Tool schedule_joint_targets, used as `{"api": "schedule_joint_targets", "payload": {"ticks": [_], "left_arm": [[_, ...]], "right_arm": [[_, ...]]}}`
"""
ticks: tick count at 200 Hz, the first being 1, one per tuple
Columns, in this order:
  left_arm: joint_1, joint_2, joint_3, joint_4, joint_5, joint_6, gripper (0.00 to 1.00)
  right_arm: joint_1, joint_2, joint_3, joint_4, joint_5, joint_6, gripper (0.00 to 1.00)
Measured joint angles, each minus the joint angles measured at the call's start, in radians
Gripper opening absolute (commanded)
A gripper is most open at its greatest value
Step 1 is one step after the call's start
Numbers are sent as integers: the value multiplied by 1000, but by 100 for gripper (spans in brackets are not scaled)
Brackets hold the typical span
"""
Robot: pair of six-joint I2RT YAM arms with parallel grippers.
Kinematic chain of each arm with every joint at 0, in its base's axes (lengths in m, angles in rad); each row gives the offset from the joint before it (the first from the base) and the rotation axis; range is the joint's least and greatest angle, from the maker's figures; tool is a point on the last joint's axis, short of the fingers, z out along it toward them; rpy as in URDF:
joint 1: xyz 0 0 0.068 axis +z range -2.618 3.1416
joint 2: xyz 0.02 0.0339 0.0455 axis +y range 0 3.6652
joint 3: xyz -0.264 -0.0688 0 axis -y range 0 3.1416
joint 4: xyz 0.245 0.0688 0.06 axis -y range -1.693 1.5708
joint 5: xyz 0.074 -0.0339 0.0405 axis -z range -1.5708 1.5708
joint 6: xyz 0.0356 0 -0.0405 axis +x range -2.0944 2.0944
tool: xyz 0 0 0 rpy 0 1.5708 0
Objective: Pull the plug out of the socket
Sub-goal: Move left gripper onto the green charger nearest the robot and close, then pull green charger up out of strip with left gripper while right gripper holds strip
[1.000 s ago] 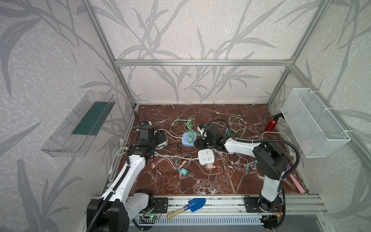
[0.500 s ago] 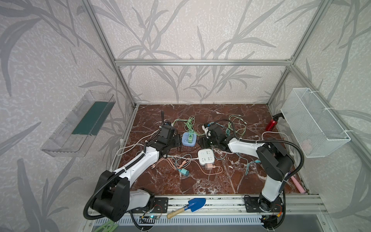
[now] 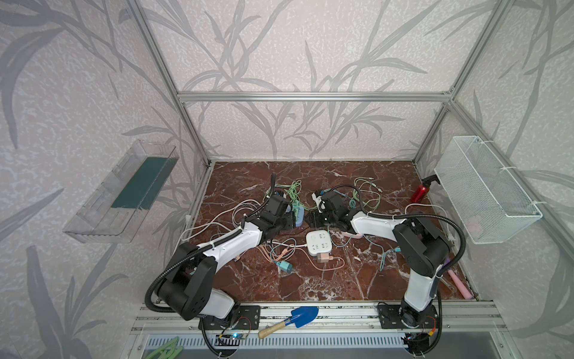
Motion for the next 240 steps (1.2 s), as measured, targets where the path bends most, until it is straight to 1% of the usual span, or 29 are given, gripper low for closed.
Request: {"api": "schedule_joint_targets", "payload": {"ticks": [24, 94, 133, 183, 206, 230, 240], "left_arm": [[-9, 41, 31, 2, -10, 7, 60], [-23, 148, 100, -1, -35, 30, 52], [-33, 186, 129, -8, -53, 43, 50], [-37, 212, 148, -12, -77, 50, 44], [-41, 234, 158, -15, -84, 55, 43], [-42, 245, 160, -17, -89, 59, 36], [-44, 248, 164, -19, -91, 61, 36]], "right_arm": [[-2, 19, 25, -3, -10, 10, 60], [-9, 79, 97, -36, -24, 28, 51], [-10, 96, 128, -61, -32, 32, 50], [-13, 120, 146, -70, -41, 41, 50], [-13, 137, 154, -74, -42, 48, 50], [-14, 142, 154, -76, -47, 55, 50], [-14, 143, 156, -76, -48, 56, 50]]}}
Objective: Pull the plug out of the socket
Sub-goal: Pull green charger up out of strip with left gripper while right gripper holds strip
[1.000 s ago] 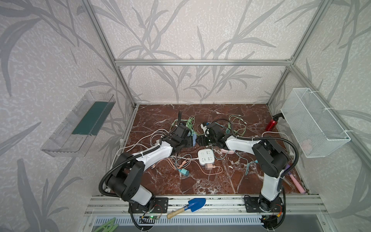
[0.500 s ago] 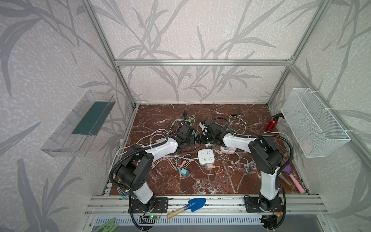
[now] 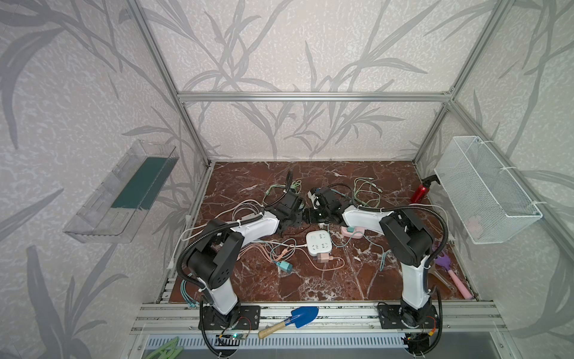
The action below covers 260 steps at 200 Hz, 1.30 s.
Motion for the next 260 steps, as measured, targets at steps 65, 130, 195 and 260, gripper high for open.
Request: {"api": "schedule_joint_targets", "payload": {"ticks": [65, 130, 195, 260], "left_arm": [[-9, 12, 22, -10, -12, 11, 23], [-13, 12, 22, -11, -16, 10, 17], [-23, 0, 22, -19, -18, 9, 14], [-25, -28, 18, -30, -22, 14, 14]], "right_arm": [[0, 9, 3, 1, -12, 15, 53], [0, 11, 8, -3, -19, 22, 49], [0, 21, 37, -34, -14, -19, 46], [1, 21, 50, -56, -2, -54, 44]]}}
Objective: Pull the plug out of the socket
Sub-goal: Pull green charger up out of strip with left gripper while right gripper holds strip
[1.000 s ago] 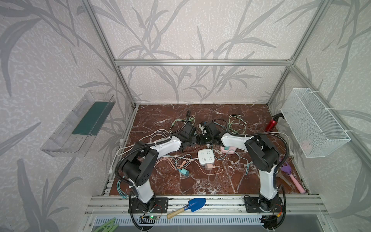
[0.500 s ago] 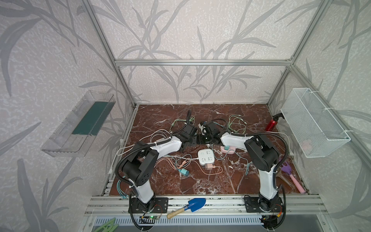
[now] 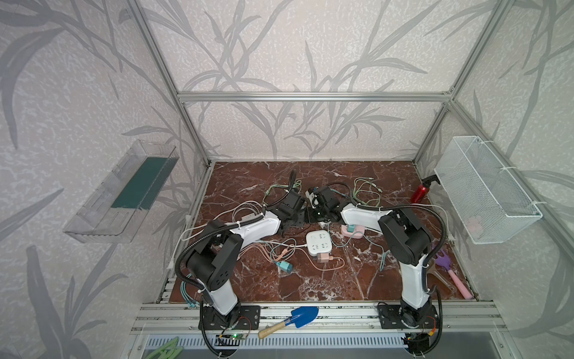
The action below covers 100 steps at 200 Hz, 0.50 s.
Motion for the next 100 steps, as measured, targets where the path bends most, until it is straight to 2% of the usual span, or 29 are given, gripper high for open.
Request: {"api": "schedule_joint_targets", "payload": {"ticks": [57, 100], "left_arm": [[-2, -69, -20, 101, -5, -1, 13], [-2, -69, -31, 103, -14, -1, 14]], "right_arm": [[0, 0, 0, -12, 19, -17, 44], [0, 0, 0, -12, 13, -24, 54]]}}
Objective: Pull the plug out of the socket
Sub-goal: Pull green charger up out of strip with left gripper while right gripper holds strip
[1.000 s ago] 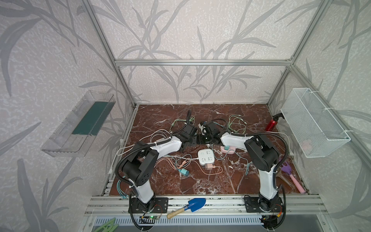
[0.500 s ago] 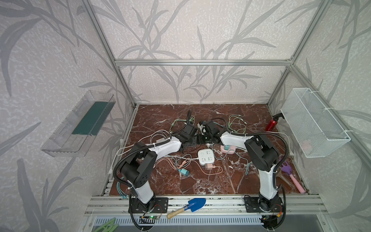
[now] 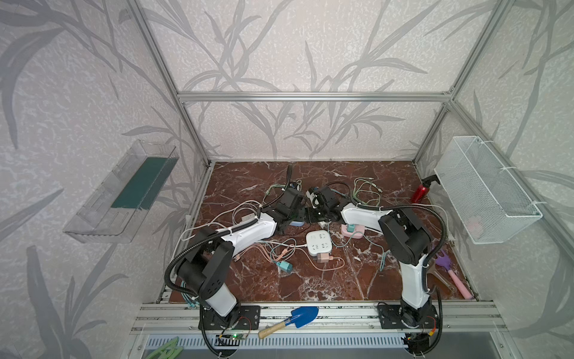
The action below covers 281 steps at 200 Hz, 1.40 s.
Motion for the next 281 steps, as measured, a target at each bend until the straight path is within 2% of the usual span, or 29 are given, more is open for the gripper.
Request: {"api": "schedule_joint_targets", "payload": {"ticks": [112, 172, 207, 257, 281], "left_arm": [[14, -133, -72, -1, -20, -3, 14], [50, -194, -118, 8, -15, -11, 15], [93, -242, -151, 11, 2, -21, 15], [215, -301, -241, 44, 85, -67, 16], [246, -312, -258, 47, 111, -79, 16]], "right_arm": [[0, -25, -68, 72, -80, -26, 66], [0, -85, -111, 122, -97, -32, 68], [0, -97, -126, 148, -97, -33, 69], [0, -100, -138, 169, -97, -33, 69], [0, -101, -138, 173, -97, -33, 69]]}}
